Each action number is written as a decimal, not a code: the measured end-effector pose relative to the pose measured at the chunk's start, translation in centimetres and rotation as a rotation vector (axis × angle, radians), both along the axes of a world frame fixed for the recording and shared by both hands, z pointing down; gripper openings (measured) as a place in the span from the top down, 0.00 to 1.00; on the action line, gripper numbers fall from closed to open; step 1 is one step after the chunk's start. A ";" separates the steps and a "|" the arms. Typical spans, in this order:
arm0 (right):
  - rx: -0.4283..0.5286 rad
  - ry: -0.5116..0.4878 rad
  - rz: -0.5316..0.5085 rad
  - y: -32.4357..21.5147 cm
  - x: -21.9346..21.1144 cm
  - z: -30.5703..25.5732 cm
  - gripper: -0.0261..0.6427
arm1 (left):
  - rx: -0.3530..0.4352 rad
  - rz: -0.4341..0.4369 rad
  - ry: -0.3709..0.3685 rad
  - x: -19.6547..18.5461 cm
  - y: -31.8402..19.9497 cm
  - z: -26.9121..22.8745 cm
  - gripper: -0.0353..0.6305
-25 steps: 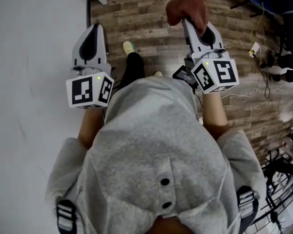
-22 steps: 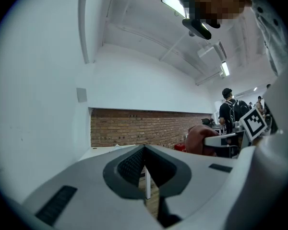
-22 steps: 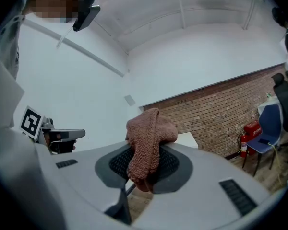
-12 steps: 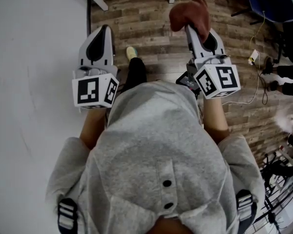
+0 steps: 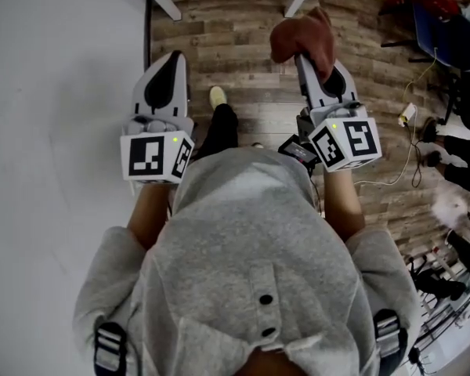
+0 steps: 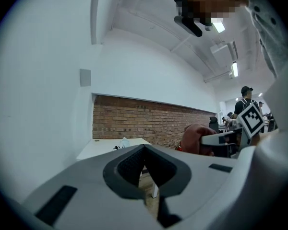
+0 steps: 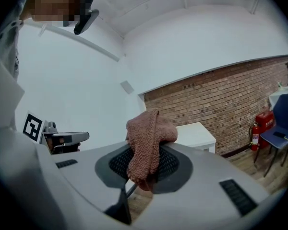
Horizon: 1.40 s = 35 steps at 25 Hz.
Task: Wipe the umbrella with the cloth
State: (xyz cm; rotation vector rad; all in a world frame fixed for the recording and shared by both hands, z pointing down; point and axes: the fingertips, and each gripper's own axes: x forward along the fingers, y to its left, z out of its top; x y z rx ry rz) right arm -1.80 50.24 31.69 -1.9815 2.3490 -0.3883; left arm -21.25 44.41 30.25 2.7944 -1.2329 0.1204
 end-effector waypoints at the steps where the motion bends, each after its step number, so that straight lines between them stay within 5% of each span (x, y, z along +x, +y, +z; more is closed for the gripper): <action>1: -0.006 -0.006 -0.004 -1.5 -0.2 0.1 0.84 | -0.004 -0.004 -0.001 -0.2 -1.4 0.0 0.92; 23: -0.043 0.056 0.033 -20.3 -3.4 -2.0 0.84 | -0.022 0.016 0.003 -4.2 -21.1 -0.9 0.92; 35: -0.004 0.082 0.068 -23.1 -4.7 -3.7 0.84 | -0.011 0.040 0.015 -5.5 -24.3 -0.7 0.92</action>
